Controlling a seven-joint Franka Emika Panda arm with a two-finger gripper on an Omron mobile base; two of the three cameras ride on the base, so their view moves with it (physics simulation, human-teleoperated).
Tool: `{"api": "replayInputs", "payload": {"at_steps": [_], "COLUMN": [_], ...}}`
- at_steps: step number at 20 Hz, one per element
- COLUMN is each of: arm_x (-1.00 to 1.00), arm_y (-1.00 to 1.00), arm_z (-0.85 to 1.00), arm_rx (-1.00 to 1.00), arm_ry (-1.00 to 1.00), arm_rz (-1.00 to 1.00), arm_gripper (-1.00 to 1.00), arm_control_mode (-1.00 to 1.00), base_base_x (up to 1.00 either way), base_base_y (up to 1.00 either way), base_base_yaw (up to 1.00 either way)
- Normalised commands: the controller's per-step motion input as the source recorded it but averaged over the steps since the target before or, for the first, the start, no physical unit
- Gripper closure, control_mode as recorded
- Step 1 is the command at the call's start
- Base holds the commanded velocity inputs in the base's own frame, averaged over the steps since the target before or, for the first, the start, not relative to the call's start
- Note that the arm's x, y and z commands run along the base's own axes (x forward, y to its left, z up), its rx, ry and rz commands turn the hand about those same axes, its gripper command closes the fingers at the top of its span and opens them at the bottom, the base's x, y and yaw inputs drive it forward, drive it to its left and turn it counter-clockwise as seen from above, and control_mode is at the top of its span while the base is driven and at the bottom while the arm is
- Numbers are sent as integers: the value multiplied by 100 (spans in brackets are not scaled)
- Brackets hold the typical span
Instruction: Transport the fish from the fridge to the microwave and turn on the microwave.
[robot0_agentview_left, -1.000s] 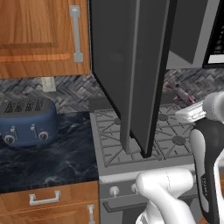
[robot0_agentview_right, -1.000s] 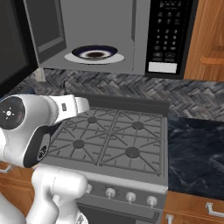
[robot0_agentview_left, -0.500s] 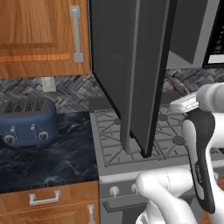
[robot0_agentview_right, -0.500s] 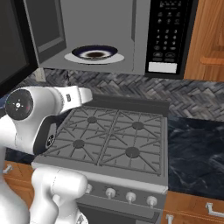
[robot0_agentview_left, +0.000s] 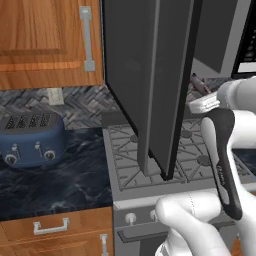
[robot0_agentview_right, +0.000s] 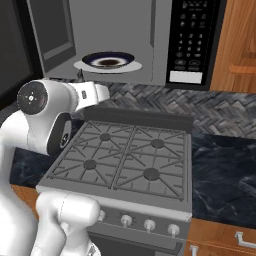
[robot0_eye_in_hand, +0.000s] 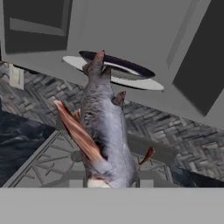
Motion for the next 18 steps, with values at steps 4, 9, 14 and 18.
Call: {"api": "replayInputs", "payload": {"at_steps": [4,9,14,18], "arm_x": [42,41,35,33], "arm_y": [0,0,0,0], "arm_z": [8,14,16,10], "arm_rx": [0,0,0,0], "arm_ry": [0,0,0,0], "arm_rz": [0,0,0,0], "arm_gripper": [100,100,100,100], "arm_control_mode": [-100,-100,-100,-100], "base_base_x": [0,0,0,0], "base_base_y": [0,0,0,0], "base_base_yaw": [0,0,0,0]}}
